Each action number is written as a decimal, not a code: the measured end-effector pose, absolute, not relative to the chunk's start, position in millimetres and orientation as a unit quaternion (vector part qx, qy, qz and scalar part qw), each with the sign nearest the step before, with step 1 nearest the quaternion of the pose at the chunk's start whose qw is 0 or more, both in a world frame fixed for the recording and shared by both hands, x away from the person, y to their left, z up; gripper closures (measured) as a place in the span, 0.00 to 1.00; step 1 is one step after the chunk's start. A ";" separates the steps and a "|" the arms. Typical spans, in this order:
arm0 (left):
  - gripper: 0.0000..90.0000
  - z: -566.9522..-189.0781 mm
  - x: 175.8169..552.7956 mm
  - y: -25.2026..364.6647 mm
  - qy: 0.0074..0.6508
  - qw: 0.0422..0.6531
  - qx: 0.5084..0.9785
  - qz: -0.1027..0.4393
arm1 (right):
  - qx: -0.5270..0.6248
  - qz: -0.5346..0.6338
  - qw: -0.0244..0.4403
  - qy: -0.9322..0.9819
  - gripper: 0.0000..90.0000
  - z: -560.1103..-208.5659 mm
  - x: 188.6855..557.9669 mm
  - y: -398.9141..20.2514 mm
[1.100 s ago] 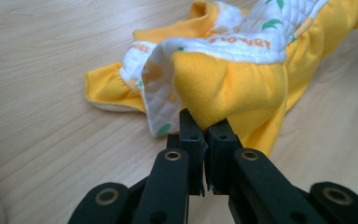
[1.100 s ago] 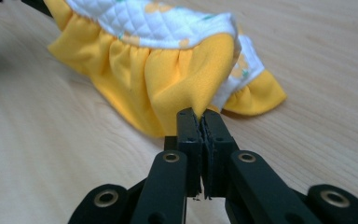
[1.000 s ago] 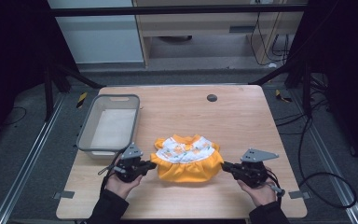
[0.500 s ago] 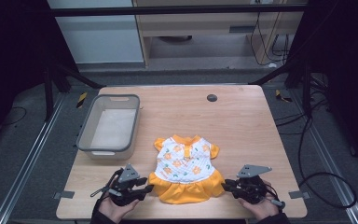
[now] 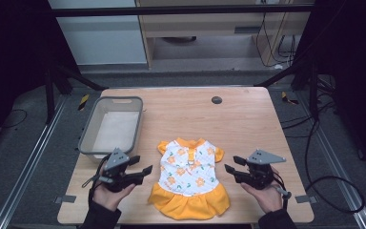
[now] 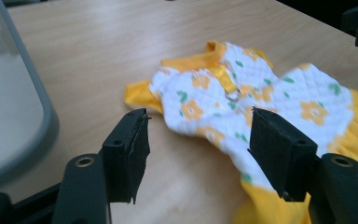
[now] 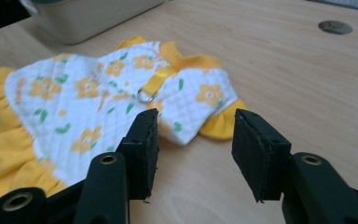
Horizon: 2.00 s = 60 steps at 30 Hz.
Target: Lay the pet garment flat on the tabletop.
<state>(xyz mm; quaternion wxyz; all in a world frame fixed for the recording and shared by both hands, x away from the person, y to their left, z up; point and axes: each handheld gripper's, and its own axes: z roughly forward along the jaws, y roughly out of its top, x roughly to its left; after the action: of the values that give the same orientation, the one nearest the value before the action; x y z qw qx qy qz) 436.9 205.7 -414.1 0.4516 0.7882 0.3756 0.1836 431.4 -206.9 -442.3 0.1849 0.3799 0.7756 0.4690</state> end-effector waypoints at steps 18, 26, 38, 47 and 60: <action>0.46 -474.2 551.0 153.7 0.407 0.363 0.820 0.175 | 0.420 0.414 0.186 0.786 0.54 -493.0 521.5 -179.0; 0.58 -495.0 550.5 148.1 0.415 0.344 0.827 0.162 | 0.425 0.397 0.161 0.797 0.65 -505.2 527.1 -172.8; 0.93 -491.2 542.8 146.1 0.427 0.347 0.822 0.148 | 0.410 0.393 0.158 0.807 0.95 -497.7 521.2 -163.1; 0.94 -422.4 541.7 155.6 0.397 0.422 0.786 0.213 | 0.368 0.461 0.226 0.775 0.95 -438.3 520.8 -161.0; 0.62 -406.9 566.8 160.2 0.431 0.440 0.743 0.259 | 0.399 0.429 0.322 0.743 0.74 -426.7 552.8 -149.8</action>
<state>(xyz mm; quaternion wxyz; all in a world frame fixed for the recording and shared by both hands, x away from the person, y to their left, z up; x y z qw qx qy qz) 566.8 160.2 -406.9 0.4404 0.7435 0.4312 0.2595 552.8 -149.8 -426.7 0.3224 0.3994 0.7432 0.4292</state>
